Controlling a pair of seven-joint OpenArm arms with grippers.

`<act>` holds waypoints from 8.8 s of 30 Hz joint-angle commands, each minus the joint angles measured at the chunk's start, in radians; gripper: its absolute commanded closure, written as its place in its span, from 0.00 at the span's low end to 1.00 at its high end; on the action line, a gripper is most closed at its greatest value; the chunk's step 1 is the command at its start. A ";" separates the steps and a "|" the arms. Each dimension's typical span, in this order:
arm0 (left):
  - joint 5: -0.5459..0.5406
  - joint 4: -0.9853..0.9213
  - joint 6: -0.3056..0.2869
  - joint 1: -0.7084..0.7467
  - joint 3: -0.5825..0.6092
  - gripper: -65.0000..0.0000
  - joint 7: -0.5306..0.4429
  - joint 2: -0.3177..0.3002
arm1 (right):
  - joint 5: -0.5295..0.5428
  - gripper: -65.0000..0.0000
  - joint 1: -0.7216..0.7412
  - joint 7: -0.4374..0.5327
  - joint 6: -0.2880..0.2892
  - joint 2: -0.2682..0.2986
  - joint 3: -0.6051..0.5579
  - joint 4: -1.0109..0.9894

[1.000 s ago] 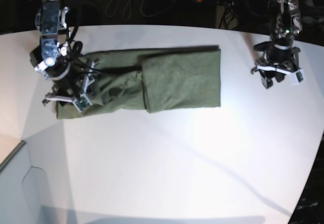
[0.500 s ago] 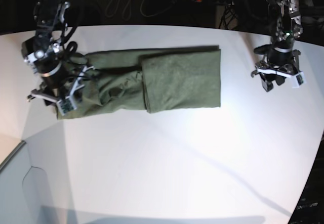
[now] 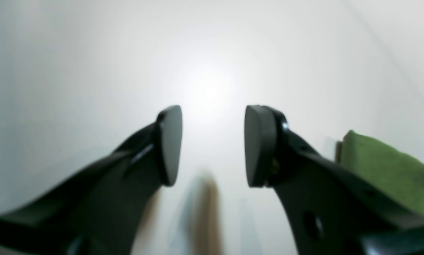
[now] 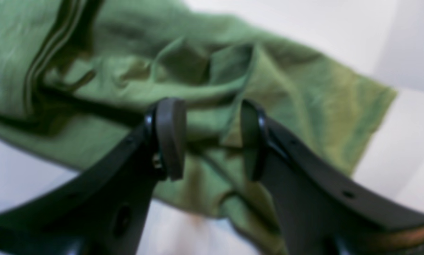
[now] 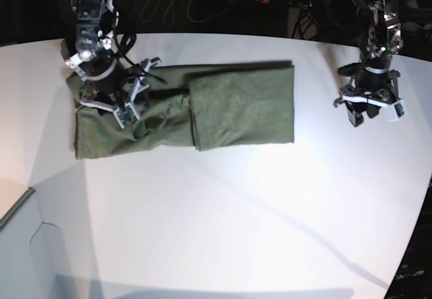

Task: Layout the t-shirt on the table in an organized manner, then fold the t-shirt properly
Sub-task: 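Regrasp the strip end with the right gripper and straighten it, then lift the strip end with the right gripper and fold it over, then carry the folded bundle with the right gripper toward the left gripper, then lower the bundle onto the table and open the right gripper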

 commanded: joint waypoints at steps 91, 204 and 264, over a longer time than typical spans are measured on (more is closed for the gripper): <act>-0.008 0.015 -0.007 0.006 -0.006 0.57 -0.025 -0.012 | 0.022 1.00 0.183 0.017 -0.176 0.030 0.241 -0.170; 0.001 -0.124 0.004 -0.057 0.105 1.00 0.201 0.109 | 0.011 1.00 0.204 0.020 -0.179 -0.088 -0.884 -0.161; -0.008 0.164 -0.005 0.058 -0.253 1.00 0.201 0.034 | 0.016 0.56 -0.003 0.018 -0.177 -0.010 -0.686 0.053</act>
